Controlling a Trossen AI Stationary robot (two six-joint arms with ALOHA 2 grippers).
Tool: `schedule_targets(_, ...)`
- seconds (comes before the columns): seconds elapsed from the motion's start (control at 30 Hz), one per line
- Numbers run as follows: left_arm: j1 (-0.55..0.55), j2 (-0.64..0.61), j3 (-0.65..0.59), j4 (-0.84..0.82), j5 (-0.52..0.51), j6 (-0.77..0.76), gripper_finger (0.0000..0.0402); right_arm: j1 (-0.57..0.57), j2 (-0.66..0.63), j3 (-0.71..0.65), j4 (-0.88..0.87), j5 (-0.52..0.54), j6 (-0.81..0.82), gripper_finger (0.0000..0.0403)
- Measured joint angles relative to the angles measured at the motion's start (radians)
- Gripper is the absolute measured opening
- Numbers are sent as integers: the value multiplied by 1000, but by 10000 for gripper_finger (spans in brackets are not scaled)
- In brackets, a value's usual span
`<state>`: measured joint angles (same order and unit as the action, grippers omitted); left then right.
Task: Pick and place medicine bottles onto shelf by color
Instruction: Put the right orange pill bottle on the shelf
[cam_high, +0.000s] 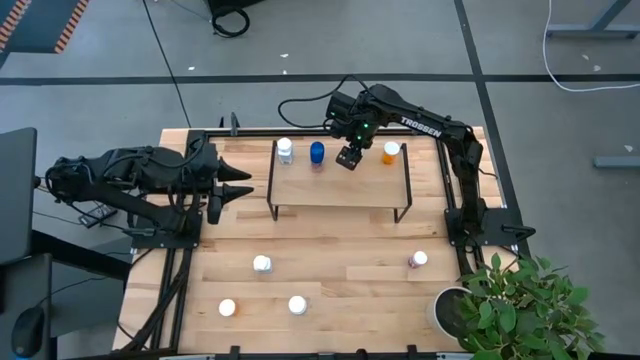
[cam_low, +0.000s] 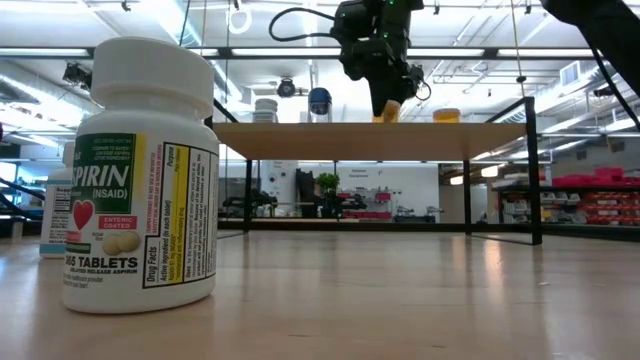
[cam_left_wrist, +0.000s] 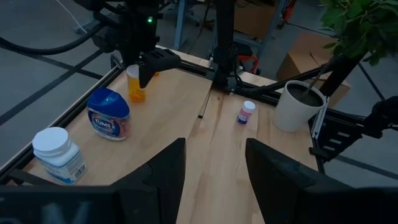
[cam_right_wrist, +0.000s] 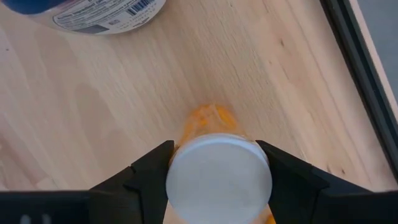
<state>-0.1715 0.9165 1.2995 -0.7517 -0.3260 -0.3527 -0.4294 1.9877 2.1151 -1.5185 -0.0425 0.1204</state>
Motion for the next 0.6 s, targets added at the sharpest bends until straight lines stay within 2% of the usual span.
schedule_targets(0.13,0,0,0,0,0,0,174,0,0,0,0,5,14,232)
schedule_targets(0.6,0,0,0,0,10,0,174,0,0,1,-29,19,101,306)
